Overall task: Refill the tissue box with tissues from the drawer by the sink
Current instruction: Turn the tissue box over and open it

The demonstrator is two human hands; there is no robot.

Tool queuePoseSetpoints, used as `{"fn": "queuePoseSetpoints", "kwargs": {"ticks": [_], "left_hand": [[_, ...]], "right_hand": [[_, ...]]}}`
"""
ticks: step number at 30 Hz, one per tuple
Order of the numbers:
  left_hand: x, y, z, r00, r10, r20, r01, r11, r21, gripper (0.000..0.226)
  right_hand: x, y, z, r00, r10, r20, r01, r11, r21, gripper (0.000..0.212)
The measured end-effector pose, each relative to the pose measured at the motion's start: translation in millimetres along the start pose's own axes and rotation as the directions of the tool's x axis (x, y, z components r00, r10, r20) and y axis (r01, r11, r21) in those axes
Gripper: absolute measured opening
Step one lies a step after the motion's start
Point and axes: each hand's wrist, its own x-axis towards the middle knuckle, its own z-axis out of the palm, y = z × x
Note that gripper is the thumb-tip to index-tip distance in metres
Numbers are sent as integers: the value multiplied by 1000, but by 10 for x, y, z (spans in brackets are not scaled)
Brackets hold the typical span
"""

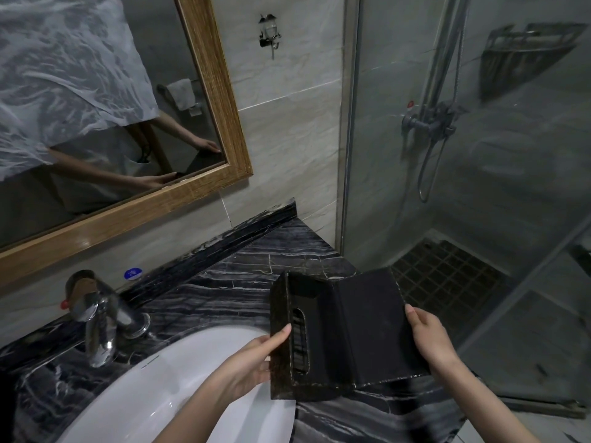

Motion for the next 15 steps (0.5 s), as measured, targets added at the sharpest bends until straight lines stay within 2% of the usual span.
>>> {"fn": "queuePoseSetpoints", "kwargs": {"ticks": [8, 12, 15], "left_hand": [[-31, -11, 132, 995, 91, -50, -89, 995, 33, 38], [-54, -38, 87, 991, 117, -64, -114, 992, 52, 17], [-67, -64, 75, 989, 127, -73, -124, 991, 49, 16]], "right_hand": [[114, 172, -44, 999, 51, 13, -52, 998, 29, 34], [101, 208, 17, 998, 63, 3, -63, 998, -2, 30], [117, 237, 75, 998, 62, -1, -62, 998, -10, 29]]}}
